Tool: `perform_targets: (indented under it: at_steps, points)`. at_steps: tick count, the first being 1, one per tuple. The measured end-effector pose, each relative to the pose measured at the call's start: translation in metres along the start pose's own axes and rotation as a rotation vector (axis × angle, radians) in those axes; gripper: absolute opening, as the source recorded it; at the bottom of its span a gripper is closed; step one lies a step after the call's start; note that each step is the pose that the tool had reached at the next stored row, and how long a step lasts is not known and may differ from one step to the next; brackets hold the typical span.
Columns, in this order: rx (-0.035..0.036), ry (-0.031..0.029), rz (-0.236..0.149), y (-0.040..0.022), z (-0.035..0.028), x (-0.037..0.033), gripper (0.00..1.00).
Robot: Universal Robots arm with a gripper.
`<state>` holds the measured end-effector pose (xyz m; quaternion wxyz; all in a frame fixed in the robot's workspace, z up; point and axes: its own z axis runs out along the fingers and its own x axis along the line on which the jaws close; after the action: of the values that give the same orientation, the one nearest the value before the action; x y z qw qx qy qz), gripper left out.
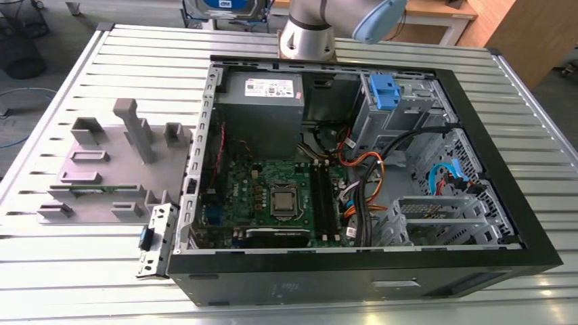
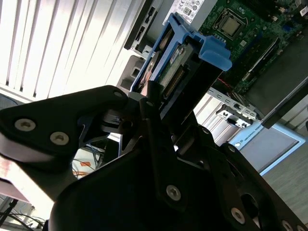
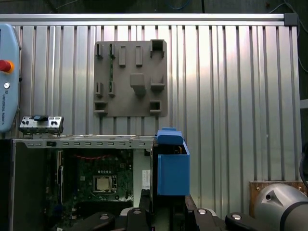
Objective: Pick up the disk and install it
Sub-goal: 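Pick up the disk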
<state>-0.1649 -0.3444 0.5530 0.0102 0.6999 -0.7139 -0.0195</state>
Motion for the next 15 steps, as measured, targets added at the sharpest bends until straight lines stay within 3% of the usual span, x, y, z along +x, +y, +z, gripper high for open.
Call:
perform_targets:
  at_steps: [15]
  points:
    - [0.0000,0.0000,0.000,-0.0163,-0.0007,-0.0003,0.35]
